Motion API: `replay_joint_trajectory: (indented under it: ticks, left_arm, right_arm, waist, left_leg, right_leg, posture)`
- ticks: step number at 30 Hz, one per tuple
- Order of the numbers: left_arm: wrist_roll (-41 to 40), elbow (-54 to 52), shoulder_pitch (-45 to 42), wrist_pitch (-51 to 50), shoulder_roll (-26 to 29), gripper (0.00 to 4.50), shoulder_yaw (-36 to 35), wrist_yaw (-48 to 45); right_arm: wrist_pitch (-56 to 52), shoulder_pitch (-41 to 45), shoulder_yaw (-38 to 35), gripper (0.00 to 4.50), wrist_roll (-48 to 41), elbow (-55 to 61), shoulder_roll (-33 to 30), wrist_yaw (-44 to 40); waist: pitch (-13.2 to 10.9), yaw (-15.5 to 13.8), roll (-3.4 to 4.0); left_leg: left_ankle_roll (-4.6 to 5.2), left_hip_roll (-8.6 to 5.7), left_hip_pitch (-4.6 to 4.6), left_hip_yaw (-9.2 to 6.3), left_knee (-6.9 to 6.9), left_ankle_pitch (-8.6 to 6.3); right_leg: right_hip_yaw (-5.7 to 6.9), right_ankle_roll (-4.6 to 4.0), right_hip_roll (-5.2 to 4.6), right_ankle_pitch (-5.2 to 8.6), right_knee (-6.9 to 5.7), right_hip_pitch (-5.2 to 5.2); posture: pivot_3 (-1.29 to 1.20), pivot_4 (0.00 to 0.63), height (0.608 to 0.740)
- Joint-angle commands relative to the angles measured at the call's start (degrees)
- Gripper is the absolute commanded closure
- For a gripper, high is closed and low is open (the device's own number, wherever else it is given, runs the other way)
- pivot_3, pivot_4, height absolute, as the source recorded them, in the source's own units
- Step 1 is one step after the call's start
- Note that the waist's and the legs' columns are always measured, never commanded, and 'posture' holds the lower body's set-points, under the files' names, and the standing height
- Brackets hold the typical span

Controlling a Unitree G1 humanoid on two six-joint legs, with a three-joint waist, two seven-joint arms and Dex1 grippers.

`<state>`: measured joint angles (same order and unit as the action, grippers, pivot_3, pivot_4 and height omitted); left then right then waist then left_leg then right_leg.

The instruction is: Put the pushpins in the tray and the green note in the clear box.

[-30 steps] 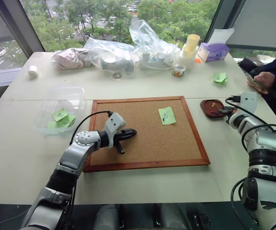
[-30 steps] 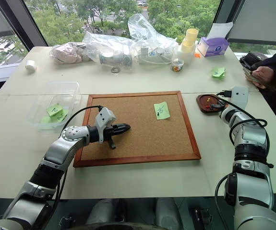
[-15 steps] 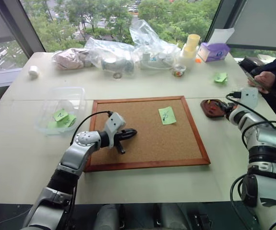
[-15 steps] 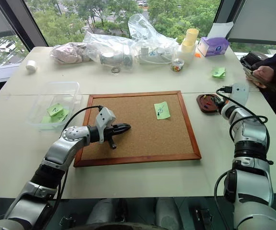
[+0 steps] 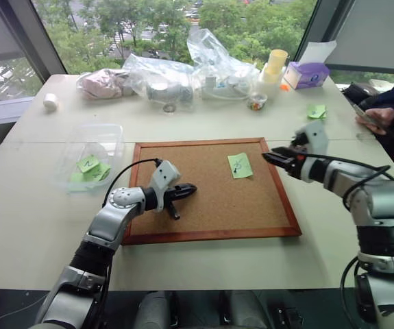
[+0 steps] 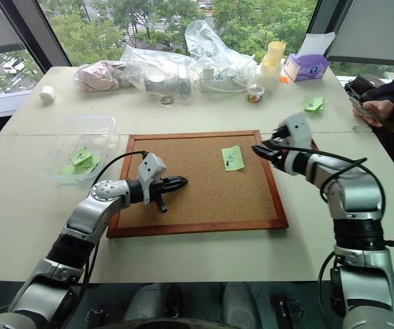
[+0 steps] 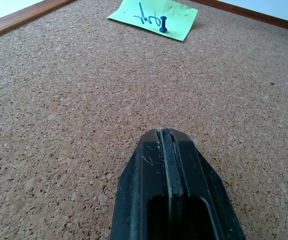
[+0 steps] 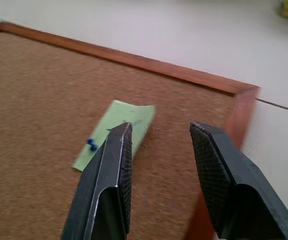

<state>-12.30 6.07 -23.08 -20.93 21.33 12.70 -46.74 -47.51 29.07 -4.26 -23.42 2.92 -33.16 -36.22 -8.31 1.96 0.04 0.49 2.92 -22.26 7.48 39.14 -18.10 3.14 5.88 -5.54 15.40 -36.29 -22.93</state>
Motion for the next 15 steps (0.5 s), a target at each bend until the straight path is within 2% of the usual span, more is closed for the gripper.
replay_joint_trajectory:
  ticks: [1, 15]
  left_arm:
    - [2.29, 2.89, 1.79, -2.33, 0.6, 4.5, 1.73, 0.36]
    - [1.88, 0.2, 3.36, -3.51, 1.59, 4.5, 1.12, 1.03]
  right_arm:
    - [1.69, 0.53, 3.34, 2.68, 1.54, 1.16, 1.82, 0.53]
    - [7.87, 0.98, 9.42, 2.68, 6.92, -7.03, 5.78, -0.34]
  waist:
    - [0.0, -0.04, 0.0]
    - [-0.01, 0.28, 0.0]
  left_leg:
    - [0.0, -0.01, -0.01, 0.0, 0.0, 0.0]
    - [-0.19, -0.01, -0.09, 0.04, 0.0, 0.11]
  right_leg:
    - [0.0, 0.0, 0.0, 0.0, 0.0, -0.01]
    - [0.0, 0.0, 0.01, 0.0, 0.02, -0.1]
  posture:
    - [0.0, 0.15, 0.74]
    - [0.0, 0.15, 0.74]
